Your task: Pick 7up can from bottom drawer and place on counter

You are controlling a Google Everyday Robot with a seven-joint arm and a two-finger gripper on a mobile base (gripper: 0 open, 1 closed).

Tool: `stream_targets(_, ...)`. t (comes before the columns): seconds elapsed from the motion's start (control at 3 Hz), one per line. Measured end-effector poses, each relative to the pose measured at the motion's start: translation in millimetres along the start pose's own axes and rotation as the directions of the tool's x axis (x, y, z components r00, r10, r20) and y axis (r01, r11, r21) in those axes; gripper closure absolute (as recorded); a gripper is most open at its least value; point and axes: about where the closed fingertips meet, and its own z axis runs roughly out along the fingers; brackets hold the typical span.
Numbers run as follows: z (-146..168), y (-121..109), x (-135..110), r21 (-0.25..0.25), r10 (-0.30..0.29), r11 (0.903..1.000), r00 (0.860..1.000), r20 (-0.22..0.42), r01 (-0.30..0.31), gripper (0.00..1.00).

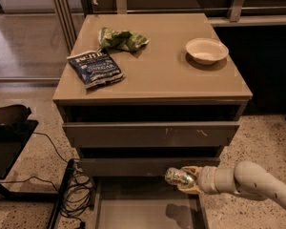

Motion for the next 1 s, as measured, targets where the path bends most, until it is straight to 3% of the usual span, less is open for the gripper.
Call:
stream_targets(0.33, -20.3, 6.6, -18.6, 0.019, -0.052, 0.9984, 0.999, 0.003, 0.052, 1.0)
stream_targets(0.67, -71.2, 28.5, -69.5, 0.042, -0.186, 0.9818, 0.982, 0.02, 0.185, 1.0)
stream_targets(1.0, -116.1, 51.3, -115.3, 0.055, -0.3, 0.9529, 0.953, 0.033, 0.298, 1.0)
